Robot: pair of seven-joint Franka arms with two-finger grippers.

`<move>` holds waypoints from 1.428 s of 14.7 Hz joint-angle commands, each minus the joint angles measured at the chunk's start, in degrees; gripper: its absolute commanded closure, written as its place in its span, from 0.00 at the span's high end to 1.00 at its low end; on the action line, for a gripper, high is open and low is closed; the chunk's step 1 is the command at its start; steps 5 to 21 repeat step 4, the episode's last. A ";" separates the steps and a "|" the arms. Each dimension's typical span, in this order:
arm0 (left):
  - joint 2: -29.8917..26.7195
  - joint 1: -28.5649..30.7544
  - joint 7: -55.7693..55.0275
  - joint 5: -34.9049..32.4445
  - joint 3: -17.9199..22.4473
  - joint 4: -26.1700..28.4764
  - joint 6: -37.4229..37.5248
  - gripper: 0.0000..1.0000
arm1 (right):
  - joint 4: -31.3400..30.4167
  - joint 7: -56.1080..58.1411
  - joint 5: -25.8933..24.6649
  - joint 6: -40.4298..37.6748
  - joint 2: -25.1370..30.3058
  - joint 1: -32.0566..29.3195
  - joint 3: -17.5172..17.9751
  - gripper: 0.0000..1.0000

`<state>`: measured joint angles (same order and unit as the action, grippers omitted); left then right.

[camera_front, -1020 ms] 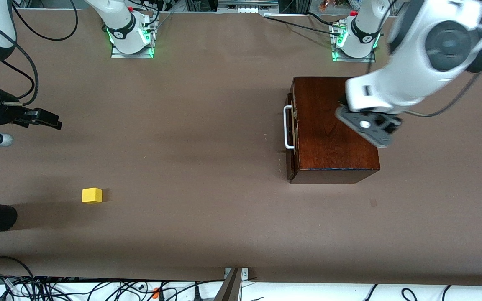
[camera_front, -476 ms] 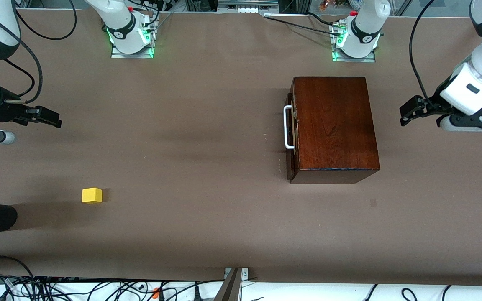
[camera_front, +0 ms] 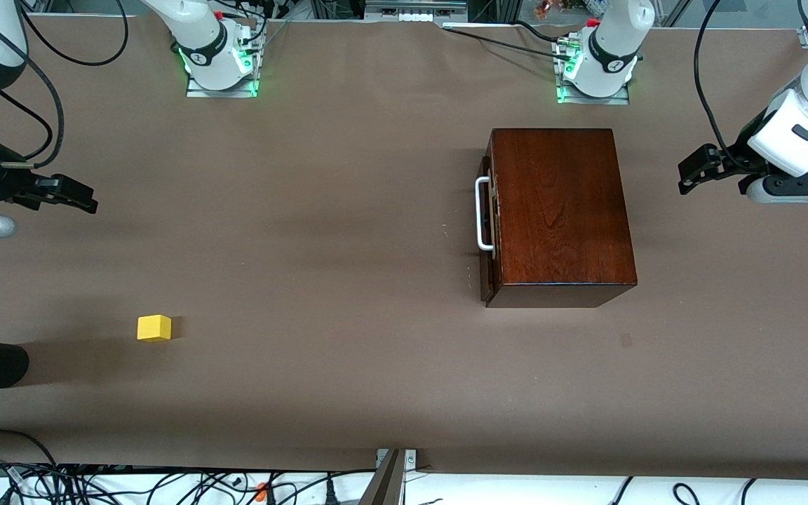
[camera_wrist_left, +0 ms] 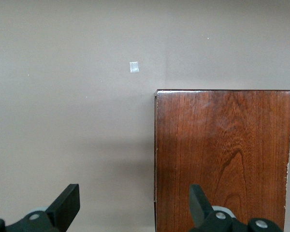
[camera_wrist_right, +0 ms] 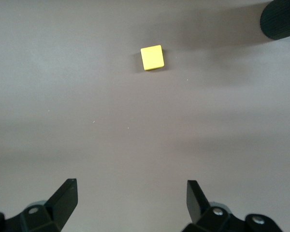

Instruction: Open drawer, take yellow block, close drawer

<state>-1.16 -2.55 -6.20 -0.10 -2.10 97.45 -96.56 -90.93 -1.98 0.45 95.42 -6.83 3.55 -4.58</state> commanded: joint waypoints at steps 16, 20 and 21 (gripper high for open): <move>1.51 0.52 3.11 -0.08 -0.01 -3.31 2.95 1.00 | 0.49 -0.05 -0.01 -0.05 0.77 0.23 -0.07 1.00; 1.51 0.52 3.11 -0.08 -0.01 -3.31 2.95 1.00 | 0.49 -0.05 -0.01 -0.05 0.77 0.23 -0.07 1.00; 1.51 0.52 3.11 -0.08 -0.01 -3.31 2.95 1.00 | 0.49 -0.05 -0.01 -0.05 0.77 0.23 -0.07 1.00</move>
